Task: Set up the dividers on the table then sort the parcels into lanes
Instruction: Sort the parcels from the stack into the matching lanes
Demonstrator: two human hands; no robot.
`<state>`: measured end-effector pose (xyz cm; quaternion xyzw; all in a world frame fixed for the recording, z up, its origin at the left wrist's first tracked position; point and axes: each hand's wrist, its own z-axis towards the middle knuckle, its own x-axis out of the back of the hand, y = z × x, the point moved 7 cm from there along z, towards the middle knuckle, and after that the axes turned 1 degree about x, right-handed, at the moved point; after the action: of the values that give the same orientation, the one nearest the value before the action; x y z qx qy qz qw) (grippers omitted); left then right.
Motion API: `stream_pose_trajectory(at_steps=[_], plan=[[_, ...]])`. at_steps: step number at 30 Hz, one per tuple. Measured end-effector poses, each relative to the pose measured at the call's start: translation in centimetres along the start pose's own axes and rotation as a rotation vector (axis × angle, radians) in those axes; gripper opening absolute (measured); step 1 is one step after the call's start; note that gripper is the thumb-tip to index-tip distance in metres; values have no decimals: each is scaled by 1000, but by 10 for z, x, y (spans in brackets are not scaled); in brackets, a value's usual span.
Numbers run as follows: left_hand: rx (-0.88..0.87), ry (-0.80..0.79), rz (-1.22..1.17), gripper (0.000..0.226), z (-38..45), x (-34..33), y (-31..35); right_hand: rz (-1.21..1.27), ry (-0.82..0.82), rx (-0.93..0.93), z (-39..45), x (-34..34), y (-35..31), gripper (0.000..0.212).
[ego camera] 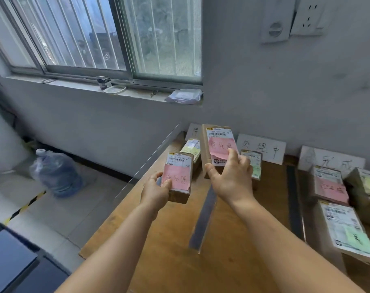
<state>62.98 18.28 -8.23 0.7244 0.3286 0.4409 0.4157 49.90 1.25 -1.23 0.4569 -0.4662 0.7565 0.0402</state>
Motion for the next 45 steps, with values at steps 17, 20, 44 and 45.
stream_pose_trajectory(at_steps=[17,20,44,45], plan=[[-33,-257,346,44,106,-15,-43,-396,-25,-429,58,-118,-6,71],[-108,-250,502,47,108,-17,-42,-399,-51,-464,59,-130,5,70],[-660,-437,1059,48,106,-61,-11,-664,-209,-199,106,-149,28,43],[-662,-435,1061,48,107,-62,-10,-664,-209,-204,109,-149,30,43]])
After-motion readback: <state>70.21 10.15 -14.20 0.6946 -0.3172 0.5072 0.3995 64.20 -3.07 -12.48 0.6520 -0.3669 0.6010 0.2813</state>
